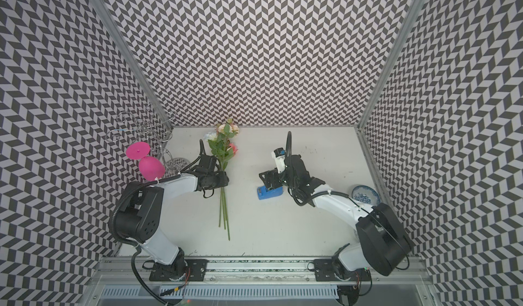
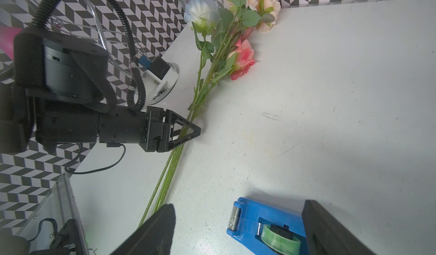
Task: Wrap bouquets with tape
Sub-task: Place the wrapped bouquet at the center of the board.
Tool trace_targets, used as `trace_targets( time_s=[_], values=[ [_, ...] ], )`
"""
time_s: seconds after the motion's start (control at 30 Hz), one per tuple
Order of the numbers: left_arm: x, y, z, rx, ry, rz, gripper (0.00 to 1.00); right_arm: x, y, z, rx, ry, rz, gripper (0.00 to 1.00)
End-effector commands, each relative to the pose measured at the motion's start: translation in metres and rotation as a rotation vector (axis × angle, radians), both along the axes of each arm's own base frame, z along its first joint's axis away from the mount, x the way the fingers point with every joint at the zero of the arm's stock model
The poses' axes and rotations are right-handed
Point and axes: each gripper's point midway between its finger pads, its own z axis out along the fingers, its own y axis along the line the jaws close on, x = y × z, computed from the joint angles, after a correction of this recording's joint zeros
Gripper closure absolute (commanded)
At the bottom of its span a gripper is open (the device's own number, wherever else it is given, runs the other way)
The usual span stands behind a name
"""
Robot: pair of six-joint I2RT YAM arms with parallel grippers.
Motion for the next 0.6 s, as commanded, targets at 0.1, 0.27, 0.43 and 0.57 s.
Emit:
trace_targets(
  time_s=[0.1,0.27,0.43,0.57],
  values=[
    [0.007,0.027,0.048,0.076,-0.089,0.062,0.27,0.014,-0.018,0.04,0.008,-0.1,-0.057,0.13],
    [0.014,0.018,0.123,0.011,-0.264,0.018,0.12,0.03,-0.059,0.07,0.03,-0.17,-0.175,0.13],
    [0.012,0.014,0.221,-0.031,-0.547,-0.038,0.01,0.043,-0.127,0.109,0.115,-0.288,-0.375,0.13],
    [0.004,0.015,0.248,-0.018,-0.665,-0.089,0.01,0.046,-0.184,0.111,0.136,-0.371,-0.564,0.01]
  ],
)
